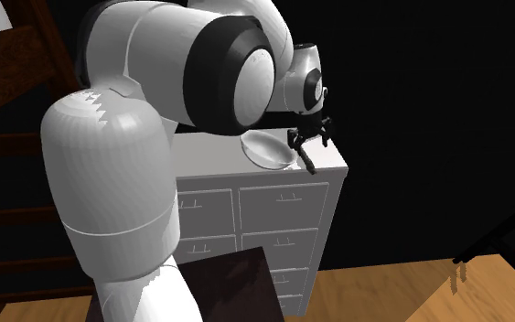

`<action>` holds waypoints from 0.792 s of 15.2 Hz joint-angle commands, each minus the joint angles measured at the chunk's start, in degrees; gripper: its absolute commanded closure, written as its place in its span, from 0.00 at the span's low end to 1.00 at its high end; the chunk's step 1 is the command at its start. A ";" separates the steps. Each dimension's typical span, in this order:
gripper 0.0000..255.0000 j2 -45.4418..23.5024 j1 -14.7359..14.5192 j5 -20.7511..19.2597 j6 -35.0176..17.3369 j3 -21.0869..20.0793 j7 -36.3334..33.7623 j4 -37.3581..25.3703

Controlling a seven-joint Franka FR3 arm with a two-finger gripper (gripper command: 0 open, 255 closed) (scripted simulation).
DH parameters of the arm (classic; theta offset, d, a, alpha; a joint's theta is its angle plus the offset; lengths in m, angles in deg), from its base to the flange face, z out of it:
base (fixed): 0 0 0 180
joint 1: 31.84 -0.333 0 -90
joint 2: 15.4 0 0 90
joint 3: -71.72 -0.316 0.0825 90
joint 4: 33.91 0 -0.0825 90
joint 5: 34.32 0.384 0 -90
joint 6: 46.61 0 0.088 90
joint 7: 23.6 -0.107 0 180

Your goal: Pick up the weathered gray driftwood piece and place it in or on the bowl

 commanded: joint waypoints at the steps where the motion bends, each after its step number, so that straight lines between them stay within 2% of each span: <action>1: 0.00 -0.63 -0.32 -0.03 3.12 -0.16 0.00 1.27; 5: 0.00 -0.62 -0.53 0.01 3.11 0.05 0.03 1.27; 6: 1.00 -0.98 -0.77 -0.34 2.71 0.00 -0.59 1.39; 12: 1.00 0.24 -0.79 0.24 2.82 -0.24 -0.53 2.38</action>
